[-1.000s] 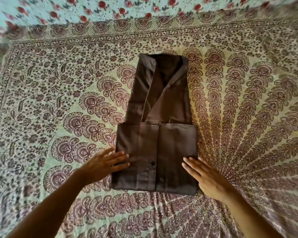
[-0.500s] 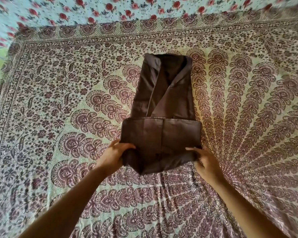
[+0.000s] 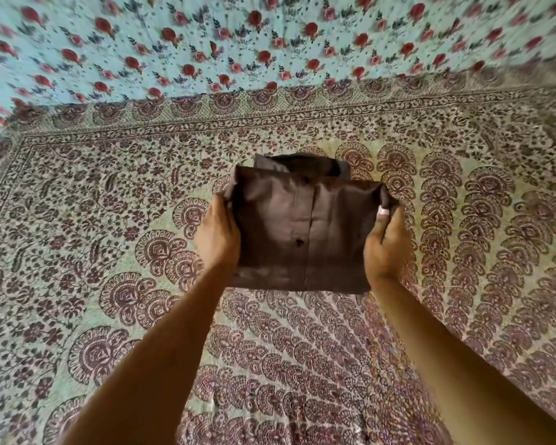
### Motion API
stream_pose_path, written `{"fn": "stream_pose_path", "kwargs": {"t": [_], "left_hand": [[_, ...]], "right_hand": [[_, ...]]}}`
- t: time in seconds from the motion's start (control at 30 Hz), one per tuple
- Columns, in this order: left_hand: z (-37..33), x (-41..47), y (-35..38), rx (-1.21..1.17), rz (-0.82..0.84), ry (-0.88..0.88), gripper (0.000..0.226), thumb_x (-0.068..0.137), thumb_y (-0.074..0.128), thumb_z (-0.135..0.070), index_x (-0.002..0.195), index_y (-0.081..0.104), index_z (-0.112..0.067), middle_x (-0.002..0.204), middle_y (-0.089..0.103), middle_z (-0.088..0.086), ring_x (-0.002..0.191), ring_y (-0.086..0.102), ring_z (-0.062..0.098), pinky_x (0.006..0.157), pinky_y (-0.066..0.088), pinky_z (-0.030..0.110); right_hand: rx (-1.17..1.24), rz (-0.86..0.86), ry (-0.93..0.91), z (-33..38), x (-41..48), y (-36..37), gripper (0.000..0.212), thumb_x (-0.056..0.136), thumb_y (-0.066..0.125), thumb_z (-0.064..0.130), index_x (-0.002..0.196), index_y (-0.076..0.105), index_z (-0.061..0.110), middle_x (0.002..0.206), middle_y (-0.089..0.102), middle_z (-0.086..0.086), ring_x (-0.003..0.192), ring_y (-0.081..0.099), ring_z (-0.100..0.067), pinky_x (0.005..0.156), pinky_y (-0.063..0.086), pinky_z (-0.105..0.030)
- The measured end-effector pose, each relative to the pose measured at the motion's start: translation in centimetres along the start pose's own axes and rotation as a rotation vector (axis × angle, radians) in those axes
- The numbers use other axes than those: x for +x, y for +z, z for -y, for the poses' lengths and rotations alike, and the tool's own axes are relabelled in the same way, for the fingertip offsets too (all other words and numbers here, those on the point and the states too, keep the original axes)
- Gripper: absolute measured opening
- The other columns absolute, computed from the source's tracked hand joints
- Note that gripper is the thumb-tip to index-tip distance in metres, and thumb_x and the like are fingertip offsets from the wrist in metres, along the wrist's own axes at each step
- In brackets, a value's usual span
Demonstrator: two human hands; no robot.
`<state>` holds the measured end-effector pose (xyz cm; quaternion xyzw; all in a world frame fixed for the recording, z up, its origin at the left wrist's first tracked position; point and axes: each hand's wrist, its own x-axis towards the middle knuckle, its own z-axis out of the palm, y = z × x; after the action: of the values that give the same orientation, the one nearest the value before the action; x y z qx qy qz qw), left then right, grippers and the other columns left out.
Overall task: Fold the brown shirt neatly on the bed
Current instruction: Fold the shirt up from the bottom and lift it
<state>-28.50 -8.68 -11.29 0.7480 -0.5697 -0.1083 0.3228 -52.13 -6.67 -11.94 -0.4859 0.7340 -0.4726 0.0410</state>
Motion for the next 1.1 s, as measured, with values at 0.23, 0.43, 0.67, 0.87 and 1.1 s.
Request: {"fn": "stream_pose_path", "kwargs": {"t": [0.23, 0.43, 0.67, 0.87, 1.1], "left_hand": [[-0.6, 8.2, 5.8, 0.028, 0.009, -0.025, 0.03, 0.101, 0.031, -0.025, 0.114, 0.048, -0.005, 0.083, 0.064, 0.022, 0.068, 0.06, 0.033, 0.058, 0.042, 0.034], [2.1, 12.6, 10.9, 0.033, 0.265, -0.192, 0.027, 0.096, 0.04, -0.016, 0.121, 0.047, -0.009, 0.108, 0.061, 0.019, 0.101, 0.06, 0.035, 0.086, 0.048, 0.044], [2.3, 11.1, 11.9, 0.093, -0.049, -0.158, 0.039, 0.095, 0.037, -0.024, 0.132, 0.041, -0.015, 0.131, 0.047, 0.011, 0.119, 0.046, 0.028, 0.101, 0.034, 0.044], [-1.8, 10.0, 14.3, 0.149, 0.338, 0.318, 0.047, 0.097, 0.024, -0.041, 0.143, 0.032, -0.036, 0.155, 0.024, -0.007, 0.145, 0.009, 0.014, 0.115, -0.002, 0.042], [3.8, 12.4, 14.0, 0.395, 0.569, 0.043, 0.049, 0.097, 0.013, -0.053, 0.145, 0.001, -0.047, 0.158, -0.007, -0.01, 0.146, -0.007, 0.016, 0.115, -0.009, 0.049]], "right_hand": [[-0.013, 0.073, -0.016, -2.2, 7.3, 7.5, 0.038, 0.095, 0.039, 0.024, 0.105, 0.057, -0.008, 0.077, 0.064, -0.028, 0.064, 0.06, -0.038, 0.051, 0.028, -0.03], [-0.146, 0.357, 0.227, -5.5, 10.7, 12.6, 0.037, 0.098, 0.042, 0.026, 0.121, 0.052, -0.001, 0.115, 0.06, -0.025, 0.105, 0.055, -0.039, 0.082, 0.037, -0.038], [-0.234, 0.237, 0.149, -5.9, 8.4, 13.4, 0.056, 0.094, 0.046, 0.039, 0.135, 0.037, 0.002, 0.129, 0.052, -0.02, 0.114, 0.054, -0.035, 0.088, 0.044, -0.039], [-0.363, 0.567, -0.444, -4.3, 7.1, 14.7, 0.06, 0.094, 0.018, 0.046, 0.144, 0.029, 0.016, 0.152, 0.027, -0.008, 0.141, 0.021, -0.026, 0.114, 0.016, -0.044], [-0.59, 0.821, -0.154, -6.3, 6.7, 15.1, 0.068, 0.088, 0.016, 0.066, 0.146, -0.002, 0.035, 0.156, -0.012, -0.003, 0.143, -0.011, -0.027, 0.113, -0.007, -0.049]]}}
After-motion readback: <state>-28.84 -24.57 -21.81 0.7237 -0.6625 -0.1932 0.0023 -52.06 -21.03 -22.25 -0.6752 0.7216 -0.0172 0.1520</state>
